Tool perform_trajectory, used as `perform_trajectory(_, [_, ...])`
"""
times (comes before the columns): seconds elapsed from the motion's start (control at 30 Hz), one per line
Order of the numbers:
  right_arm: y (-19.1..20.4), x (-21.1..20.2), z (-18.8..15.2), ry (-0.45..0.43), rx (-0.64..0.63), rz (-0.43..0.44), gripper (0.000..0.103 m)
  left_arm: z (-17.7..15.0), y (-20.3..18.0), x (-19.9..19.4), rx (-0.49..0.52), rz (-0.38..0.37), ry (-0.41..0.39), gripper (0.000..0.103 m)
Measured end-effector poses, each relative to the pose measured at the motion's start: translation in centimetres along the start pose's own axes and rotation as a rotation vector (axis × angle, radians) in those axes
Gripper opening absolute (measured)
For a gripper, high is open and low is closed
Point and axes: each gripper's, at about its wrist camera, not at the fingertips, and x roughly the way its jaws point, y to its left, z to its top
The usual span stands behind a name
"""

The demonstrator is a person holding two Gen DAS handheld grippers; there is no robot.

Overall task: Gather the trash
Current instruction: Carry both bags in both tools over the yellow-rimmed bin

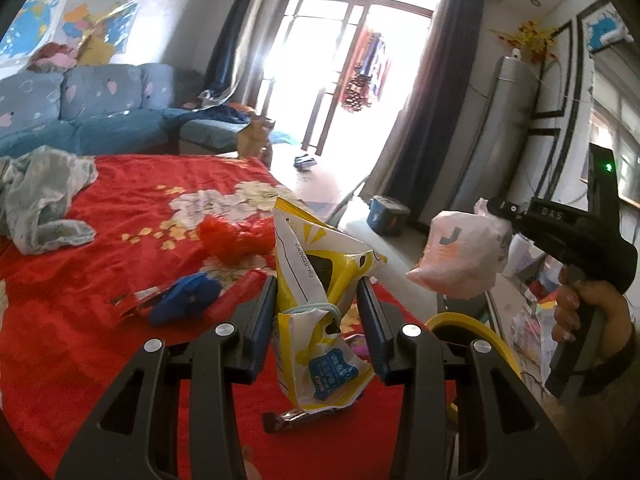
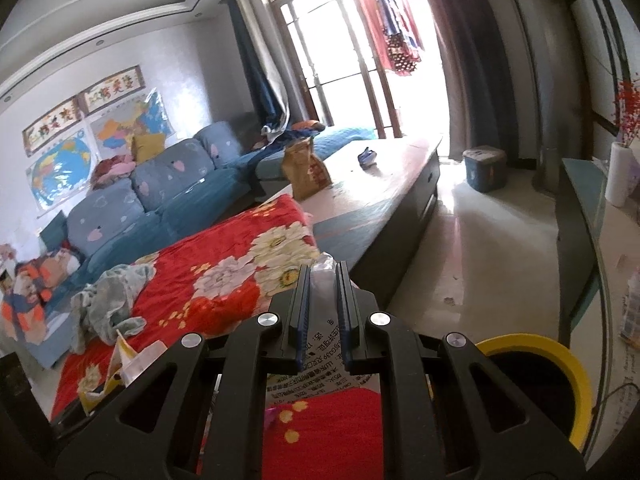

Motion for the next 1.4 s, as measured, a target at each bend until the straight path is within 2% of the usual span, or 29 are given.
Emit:
perform_trajectory(0.4, [-3.4,-2.1,0.3,-0.043,0.049,-0.083,0.008,0.6,-2.8,1.5,0.068,-0.082,0.011,0.038])
perform_trajectory(0.9, [-8.7,-4.0,-0.9,-0.080,0.076,-0.271,0.008,0.4,-7.1,3.2,0.152,-0.151,0.035,0.038])
perform_trajectory(1.4, [-14.1,-4.5,-2.6,-0.064,0.134,-0.399,0.008,-1.2,-11.6,5.2,0.240,-0.230,0.090,0.038])
